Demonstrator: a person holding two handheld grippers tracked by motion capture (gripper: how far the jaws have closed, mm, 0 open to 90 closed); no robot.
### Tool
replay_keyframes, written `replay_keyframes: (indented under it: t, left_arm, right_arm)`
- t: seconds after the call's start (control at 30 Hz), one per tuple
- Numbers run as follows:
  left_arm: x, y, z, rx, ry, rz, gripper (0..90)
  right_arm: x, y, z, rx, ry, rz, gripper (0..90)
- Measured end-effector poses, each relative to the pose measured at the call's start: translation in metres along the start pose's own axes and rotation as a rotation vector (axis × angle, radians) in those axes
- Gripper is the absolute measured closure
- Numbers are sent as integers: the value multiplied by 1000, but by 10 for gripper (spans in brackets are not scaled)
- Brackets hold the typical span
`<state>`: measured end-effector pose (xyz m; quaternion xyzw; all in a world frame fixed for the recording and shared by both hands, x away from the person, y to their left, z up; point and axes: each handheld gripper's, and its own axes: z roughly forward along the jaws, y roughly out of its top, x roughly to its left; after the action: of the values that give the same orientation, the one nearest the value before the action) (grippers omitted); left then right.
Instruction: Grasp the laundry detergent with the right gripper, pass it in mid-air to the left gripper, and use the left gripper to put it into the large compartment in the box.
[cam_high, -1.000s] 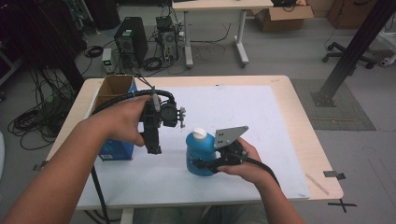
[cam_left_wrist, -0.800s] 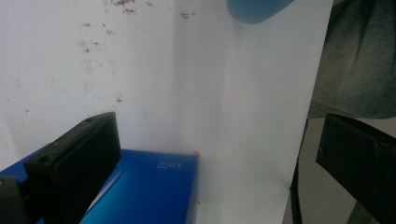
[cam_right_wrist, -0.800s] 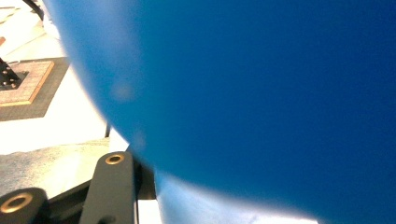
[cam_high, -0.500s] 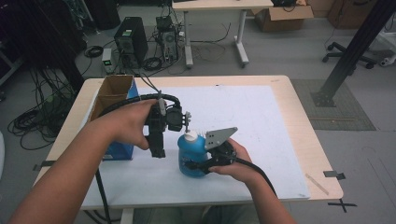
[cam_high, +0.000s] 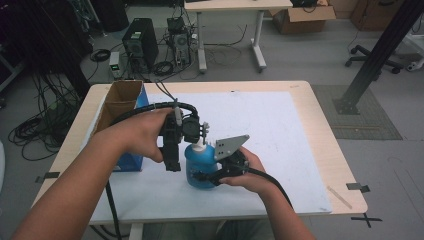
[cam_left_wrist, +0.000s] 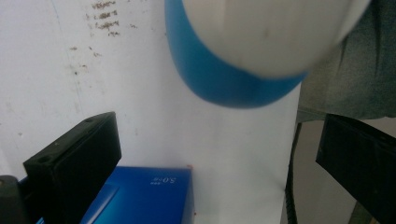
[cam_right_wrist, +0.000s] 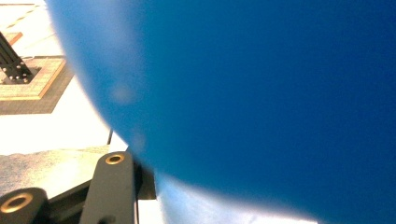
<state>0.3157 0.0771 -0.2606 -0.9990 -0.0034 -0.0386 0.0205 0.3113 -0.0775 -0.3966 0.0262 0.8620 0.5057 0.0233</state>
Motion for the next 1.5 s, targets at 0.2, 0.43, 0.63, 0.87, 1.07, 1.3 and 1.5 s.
replay_keyframes:
  t: [0.2,0.43,0.63,0.87,1.07,1.3,1.5]
  left_arm:
    - [-2,4,-3,-4,1,5,2]
    - [-5,12,-2,0,-2,19,2]
    - [-6,15,-2,0,0,26,2]
    - [-7,19,-1,4,-3,32,4]
    - [-7,21,1,9,-3,37,3]
    - [-8,23,3,11,5,34,4]
    - [-9,24,3,6,12,37,6]
  right_arm:
    - [0,5,6,7,5,-13,449]
    - [1,10,11,7,10,-17,449]
    - [1,15,14,6,13,-22,449]
    - [2,17,16,4,14,-29,449]
    - [2,17,15,2,9,-29,449]
    - [0,19,15,-4,0,-48,449]
    - [1,20,14,-5,1,-47,449]
